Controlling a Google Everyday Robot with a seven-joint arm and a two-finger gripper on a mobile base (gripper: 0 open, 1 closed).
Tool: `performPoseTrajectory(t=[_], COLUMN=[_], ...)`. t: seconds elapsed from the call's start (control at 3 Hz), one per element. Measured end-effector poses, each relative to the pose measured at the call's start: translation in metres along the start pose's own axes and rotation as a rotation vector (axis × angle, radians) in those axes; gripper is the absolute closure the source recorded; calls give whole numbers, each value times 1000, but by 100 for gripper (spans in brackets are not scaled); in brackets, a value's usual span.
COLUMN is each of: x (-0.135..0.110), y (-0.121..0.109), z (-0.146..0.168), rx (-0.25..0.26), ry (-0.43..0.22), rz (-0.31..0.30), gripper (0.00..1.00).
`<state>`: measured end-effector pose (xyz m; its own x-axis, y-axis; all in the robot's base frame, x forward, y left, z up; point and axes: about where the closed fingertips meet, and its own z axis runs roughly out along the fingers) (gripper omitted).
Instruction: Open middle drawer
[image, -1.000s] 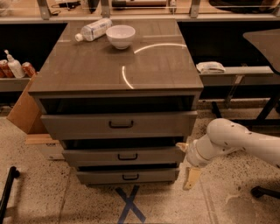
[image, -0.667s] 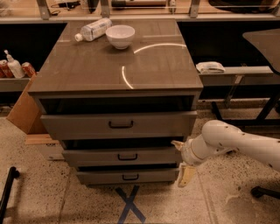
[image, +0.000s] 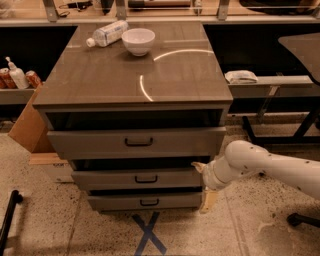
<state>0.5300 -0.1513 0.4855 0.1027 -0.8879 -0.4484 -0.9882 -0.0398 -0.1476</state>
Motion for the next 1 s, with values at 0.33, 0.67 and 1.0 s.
performPoseTrajectory(t=[0.33,0.67,1.0], x=[1,1,1], y=[-11,-20,-30], z=[26,43,62], rx=[19,32,34], ry=[4,17,26], rz=[-42,-62,-75], gripper=[0,0,0])
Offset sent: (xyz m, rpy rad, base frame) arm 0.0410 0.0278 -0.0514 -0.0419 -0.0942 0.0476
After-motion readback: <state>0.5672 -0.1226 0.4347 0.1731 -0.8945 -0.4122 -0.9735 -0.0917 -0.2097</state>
